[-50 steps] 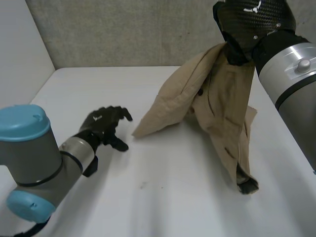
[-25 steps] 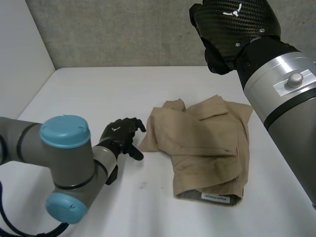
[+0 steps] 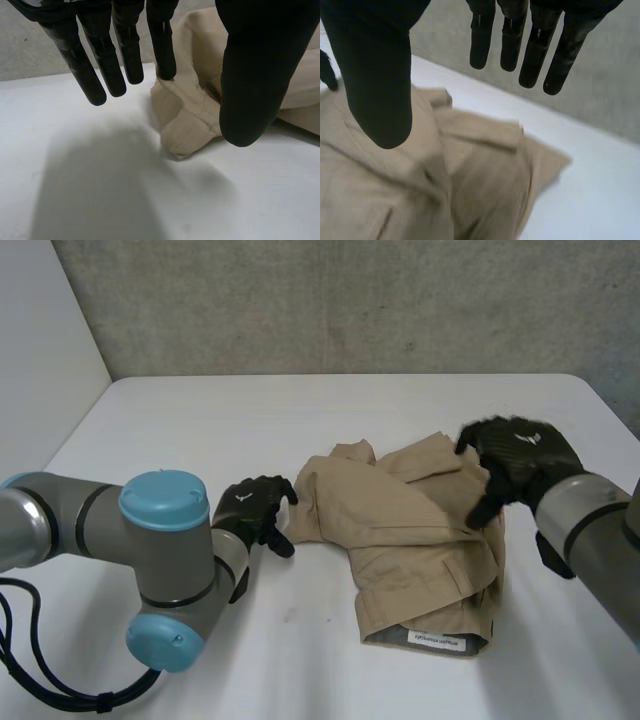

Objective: Fold the shorts.

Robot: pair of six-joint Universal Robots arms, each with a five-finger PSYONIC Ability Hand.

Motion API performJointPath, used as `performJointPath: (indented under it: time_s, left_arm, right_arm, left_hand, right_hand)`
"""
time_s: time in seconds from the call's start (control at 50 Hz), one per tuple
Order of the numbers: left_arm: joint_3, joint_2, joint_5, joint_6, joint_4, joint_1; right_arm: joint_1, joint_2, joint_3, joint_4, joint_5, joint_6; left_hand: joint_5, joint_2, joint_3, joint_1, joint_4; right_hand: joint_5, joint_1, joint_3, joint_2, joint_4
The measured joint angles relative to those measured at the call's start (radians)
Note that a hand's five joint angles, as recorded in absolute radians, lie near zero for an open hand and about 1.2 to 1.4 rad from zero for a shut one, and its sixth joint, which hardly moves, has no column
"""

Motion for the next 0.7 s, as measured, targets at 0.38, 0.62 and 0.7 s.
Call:
performJointPath:
  time_s: [0.38,0.62,0.7]
  left_arm:
    - [0.11,-0.092,-0.002,0.038,-0.001,0.003]
    - [0.112,-0.09,-0.028,0.035,-0.004,0.002]
    - [0.098,-0.074,-0.04,0.03,-0.005,0.006]
  right_arm:
    - [-0.167,0.133,0.092,-0.01,-0.163,0.176]
    - [-0.157,0.218,0.075,-0.039,-0.225,0.239]
    - [-0.158,0.22,0.075,-0.079,-0.225,0.238]
  left_hand:
    - [0.0,0.0,0.0,0.0,0.0]
    - [0.0,0.0,0.0,0.0,0.0]
    - [-0.001,0.0,0.0,0.0,0.0]
  right_hand:
    - [-0.009,-0.001,-0.006,0.0,-0.006]
    - [0.214,0.19,0.235,0.236,0.238]
    - [0.683,0.524,0.724,0.725,0.733]
